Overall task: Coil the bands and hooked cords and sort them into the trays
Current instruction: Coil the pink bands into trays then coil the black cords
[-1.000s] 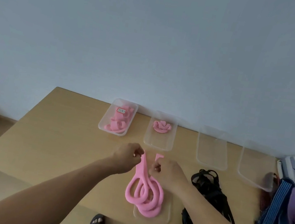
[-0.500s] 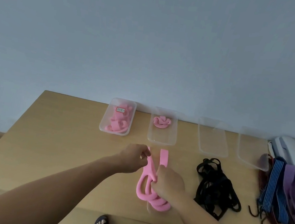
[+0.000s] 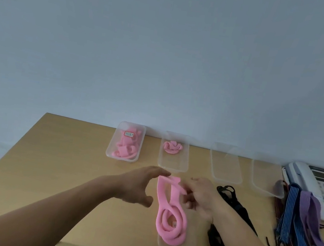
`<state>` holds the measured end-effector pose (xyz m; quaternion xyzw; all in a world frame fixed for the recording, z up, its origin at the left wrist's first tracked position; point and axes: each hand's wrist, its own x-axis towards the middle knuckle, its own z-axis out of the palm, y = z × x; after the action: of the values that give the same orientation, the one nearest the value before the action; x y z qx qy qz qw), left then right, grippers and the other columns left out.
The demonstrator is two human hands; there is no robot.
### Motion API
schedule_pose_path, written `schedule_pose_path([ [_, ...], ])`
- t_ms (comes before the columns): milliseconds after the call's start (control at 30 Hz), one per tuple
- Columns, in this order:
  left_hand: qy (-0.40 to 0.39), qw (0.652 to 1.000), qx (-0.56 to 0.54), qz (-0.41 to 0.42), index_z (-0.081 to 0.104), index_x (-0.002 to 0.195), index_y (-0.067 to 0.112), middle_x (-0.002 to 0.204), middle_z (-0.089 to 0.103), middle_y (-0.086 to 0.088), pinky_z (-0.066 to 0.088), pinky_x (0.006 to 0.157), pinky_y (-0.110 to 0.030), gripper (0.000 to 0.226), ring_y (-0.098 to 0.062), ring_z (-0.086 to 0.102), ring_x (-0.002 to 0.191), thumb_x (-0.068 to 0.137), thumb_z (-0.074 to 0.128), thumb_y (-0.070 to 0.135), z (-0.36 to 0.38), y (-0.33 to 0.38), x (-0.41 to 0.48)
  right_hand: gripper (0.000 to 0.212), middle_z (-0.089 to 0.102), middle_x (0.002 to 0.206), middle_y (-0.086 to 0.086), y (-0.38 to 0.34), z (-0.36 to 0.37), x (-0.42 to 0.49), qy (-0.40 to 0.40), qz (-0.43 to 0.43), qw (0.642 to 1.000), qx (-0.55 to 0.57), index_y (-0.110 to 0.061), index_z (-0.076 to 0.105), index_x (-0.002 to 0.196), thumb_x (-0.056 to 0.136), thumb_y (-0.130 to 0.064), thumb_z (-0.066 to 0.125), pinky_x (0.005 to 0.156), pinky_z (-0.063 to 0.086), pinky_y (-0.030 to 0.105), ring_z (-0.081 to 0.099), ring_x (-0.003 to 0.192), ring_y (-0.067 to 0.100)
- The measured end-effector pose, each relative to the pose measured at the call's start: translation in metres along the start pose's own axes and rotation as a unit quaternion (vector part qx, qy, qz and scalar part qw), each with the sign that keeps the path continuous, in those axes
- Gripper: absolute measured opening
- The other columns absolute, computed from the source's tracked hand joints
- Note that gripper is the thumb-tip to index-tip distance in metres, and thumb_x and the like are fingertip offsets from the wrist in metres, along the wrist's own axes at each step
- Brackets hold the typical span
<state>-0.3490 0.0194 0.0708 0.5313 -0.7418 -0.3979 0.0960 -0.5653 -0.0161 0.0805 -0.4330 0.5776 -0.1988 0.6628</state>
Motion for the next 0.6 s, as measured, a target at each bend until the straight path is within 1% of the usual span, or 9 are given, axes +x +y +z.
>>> schedule_pose_path([
  [67,0.066,0.997,-0.017,0.038,0.047,0.14,0.028,0.137,0.052,0.017,0.037,0.09,-0.008,0.052,0.007,0.047,0.108,0.091,0.064,0.023,-0.005,0.013,-0.003,0.021,0.047,0.052,0.005,-0.016,-0.003,-0.009,-0.018,-0.002,1.0,0.001,-0.009,0.056,0.062,0.083,-0.005,0.06,0.038,0.029,0.022,0.044,0.039,0.013],
  [133,0.127,0.99,-0.039,0.039,0.059,0.127,0.025,0.111,0.065,0.014,0.045,0.081,-0.022,0.028,0.002,0.055,0.089,0.1,0.053,0.026,-0.014,0.029,-0.002,0.021,0.048,0.054,0.005,-0.033,-0.007,-0.017,-0.026,-0.019,0.999,-0.004,-0.01,0.058,0.061,0.081,-0.008,0.059,0.039,0.029,0.022,0.043,0.041,0.015],
  [200,0.155,0.985,-0.068,0.031,0.064,0.115,0.021,0.084,0.064,0.011,0.048,0.071,-0.033,0.022,-0.005,0.055,0.072,0.102,0.048,0.027,-0.025,0.045,0.002,0.022,0.055,0.057,0.007,-0.049,-0.012,-0.024,0.003,-0.06,0.998,-0.028,-0.009,0.064,0.065,0.084,-0.015,0.055,0.039,0.031,0.022,0.046,0.042,0.017],
  [233,0.16,0.982,-0.092,0.032,0.064,0.111,0.018,0.078,0.062,0.007,0.05,0.071,-0.038,0.021,-0.009,0.054,0.069,0.102,0.047,0.026,-0.03,0.052,0.004,0.027,0.059,0.06,0.006,-0.056,-0.015,-0.027,0.032,-0.094,0.994,-0.05,-0.008,0.067,0.069,0.089,-0.02,0.053,0.04,0.033,0.024,0.05,0.044,0.017],
  [300,0.167,0.972,-0.163,0.033,0.061,0.111,0.013,0.079,0.066,0.0,0.055,0.075,-0.046,0.018,-0.017,0.061,0.069,0.1,0.051,0.023,-0.038,0.063,0.007,0.042,0.067,0.066,0.004,-0.071,-0.019,-0.032,0.083,-0.176,0.979,-0.067,-0.008,0.071,0.079,0.098,-0.038,0.049,0.044,0.038,0.025,0.059,0.052,0.014],
  [367,0.172,0.956,-0.234,0.036,0.056,0.12,0.017,0.089,0.073,-0.003,0.06,0.072,-0.044,0.022,-0.026,0.069,0.073,0.098,0.056,0.018,-0.044,0.073,0.009,0.05,0.071,0.074,0.0,-0.085,-0.022,-0.038,0.092,-0.249,0.963,-0.053,-0.014,0.074,0.086,0.099,-0.051,0.043,0.049,0.043,0.022,0.063,0.062,0.009],
  [467,0.171,0.94,-0.293,0.034,0.052,0.122,0.023,0.092,0.074,-0.004,0.061,0.065,-0.038,0.029,-0.024,0.07,0.068,0.095,0.058,0.014,-0.048,0.082,0.01,0.026,0.073,0.081,-0.002,-0.098,-0.023,-0.044,0.081,-0.315,0.942,-0.082,-0.023,0.074,0.093,0.099,-0.038,0.054,0.054,0.045,0.02,0.066,0.071,0.01],
  [533,0.164,0.938,-0.306,0.024,0.053,0.118,0.021,0.09,0.075,-0.005,0.061,0.064,-0.038,0.026,-0.023,0.07,0.067,0.094,0.059,0.017,-0.05,0.088,0.009,0.012,0.072,0.078,-0.004,-0.102,-0.023,-0.044,0.078,-0.337,0.929,-0.128,-0.025,0.073,0.097,0.095,-0.023,0.061,0.055,0.045,0.02,0.062,0.064,0.006],
  [600,0.145,0.935,-0.324,0.014,0.058,0.113,0.015,0.09,0.075,-0.007,0.062,0.067,-0.041,0.028,-0.026,0.071,0.071,0.092,0.059,0.033,-0.055,0.095,0.007,0.011,0.071,0.076,-0.005,-0.104,-0.024,-0.045,0.08,-0.349,0.921,-0.151,-0.026,0.073,0.095,0.093,-0.019,0.064,0.054,0.045,0.018,0.059,0.055,0.003],
])
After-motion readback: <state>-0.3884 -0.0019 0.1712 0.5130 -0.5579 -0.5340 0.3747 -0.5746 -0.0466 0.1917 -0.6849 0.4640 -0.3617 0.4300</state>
